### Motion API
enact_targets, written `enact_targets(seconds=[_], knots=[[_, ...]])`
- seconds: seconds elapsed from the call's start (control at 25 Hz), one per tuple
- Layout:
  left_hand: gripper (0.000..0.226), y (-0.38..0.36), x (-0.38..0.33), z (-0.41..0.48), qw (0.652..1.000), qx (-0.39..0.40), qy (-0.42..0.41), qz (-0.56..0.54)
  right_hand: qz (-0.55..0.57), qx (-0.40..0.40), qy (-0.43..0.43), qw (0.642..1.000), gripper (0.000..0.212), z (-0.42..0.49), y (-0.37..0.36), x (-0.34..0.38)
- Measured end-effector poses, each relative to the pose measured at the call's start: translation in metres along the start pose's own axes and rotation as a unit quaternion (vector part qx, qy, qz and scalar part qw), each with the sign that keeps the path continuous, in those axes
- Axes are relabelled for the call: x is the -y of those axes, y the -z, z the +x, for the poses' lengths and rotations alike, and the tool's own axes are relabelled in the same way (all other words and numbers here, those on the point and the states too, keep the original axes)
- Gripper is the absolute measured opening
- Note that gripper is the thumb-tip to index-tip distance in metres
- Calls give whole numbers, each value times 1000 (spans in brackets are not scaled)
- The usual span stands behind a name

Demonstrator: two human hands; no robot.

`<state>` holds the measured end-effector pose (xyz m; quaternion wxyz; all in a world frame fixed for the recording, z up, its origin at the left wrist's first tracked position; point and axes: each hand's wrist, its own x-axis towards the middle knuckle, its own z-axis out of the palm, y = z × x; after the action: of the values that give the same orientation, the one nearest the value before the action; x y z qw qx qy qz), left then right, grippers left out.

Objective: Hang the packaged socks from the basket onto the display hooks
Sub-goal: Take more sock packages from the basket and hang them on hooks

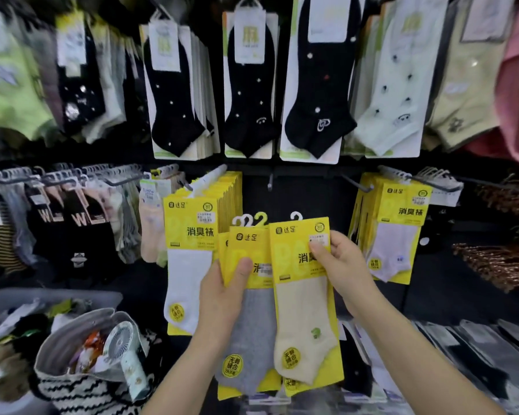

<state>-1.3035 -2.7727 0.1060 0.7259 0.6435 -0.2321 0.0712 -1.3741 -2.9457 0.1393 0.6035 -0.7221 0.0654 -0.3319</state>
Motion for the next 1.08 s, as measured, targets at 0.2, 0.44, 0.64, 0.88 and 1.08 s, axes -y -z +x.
enact_targets(seconds=[0.2,0.44,0.64,0.88,1.08], knots=[[18,33,-36,10,996,-70,-58,9,-8,-9,-4,1000,10,30,-33,39],[38,60,-47,16,994,-51,-95,24,-79,-51,-51,994,20,45,-42,45],[28,68,-50,12,997,-30,-74,23,-96,-68,-77,990,19,49,-44,31],[21,57,-50,19,998,-1,-54,28,-190,-96,-59,975,34,43,-44,27],[29,36,-48,17,1000,14,-19,-18,-94,-42,87,991,19,10,-55,45]])
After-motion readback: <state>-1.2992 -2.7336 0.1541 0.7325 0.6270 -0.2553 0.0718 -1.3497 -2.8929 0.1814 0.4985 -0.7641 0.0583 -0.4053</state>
